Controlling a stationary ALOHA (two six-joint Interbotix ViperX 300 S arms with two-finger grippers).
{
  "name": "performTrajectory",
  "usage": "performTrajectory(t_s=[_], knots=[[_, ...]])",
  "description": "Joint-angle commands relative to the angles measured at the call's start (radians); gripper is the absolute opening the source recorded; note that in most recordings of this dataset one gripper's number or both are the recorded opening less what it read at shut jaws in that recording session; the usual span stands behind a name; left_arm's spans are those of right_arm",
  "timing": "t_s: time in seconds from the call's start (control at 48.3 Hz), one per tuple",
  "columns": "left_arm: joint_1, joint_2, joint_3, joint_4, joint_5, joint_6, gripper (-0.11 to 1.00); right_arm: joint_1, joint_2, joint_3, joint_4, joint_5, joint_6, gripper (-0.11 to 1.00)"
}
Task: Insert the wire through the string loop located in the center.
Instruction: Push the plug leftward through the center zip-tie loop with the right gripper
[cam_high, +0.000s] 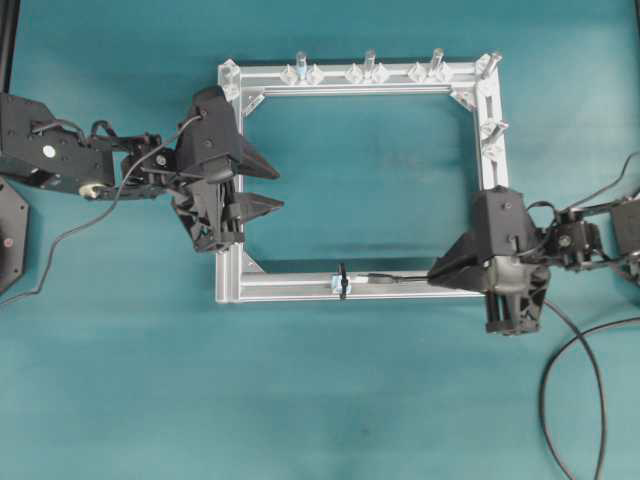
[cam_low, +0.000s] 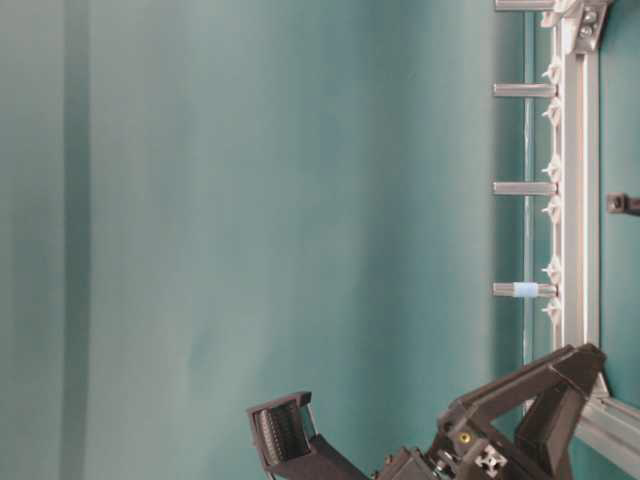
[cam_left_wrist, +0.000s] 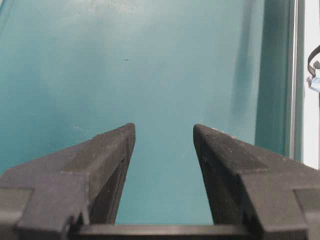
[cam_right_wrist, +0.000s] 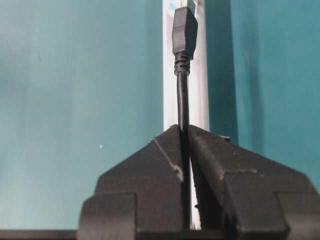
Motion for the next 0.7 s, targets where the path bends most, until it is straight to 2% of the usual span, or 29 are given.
performTrajectory(t_s=[0.0, 0.683], knots=[[-0.006, -0.025, -0.021, 0.003, -0.003, -0.008, 0.55, -0.006, 0.017, -0.043, -0.005, -0.012, -0.003, 0.08], [-0.029, -0.025, -0.006, 0.003, -0.003, -0.006, 0.55, -0.038, 0.241, -0.282, -0.023, -0.012, -0.005, 0.08]])
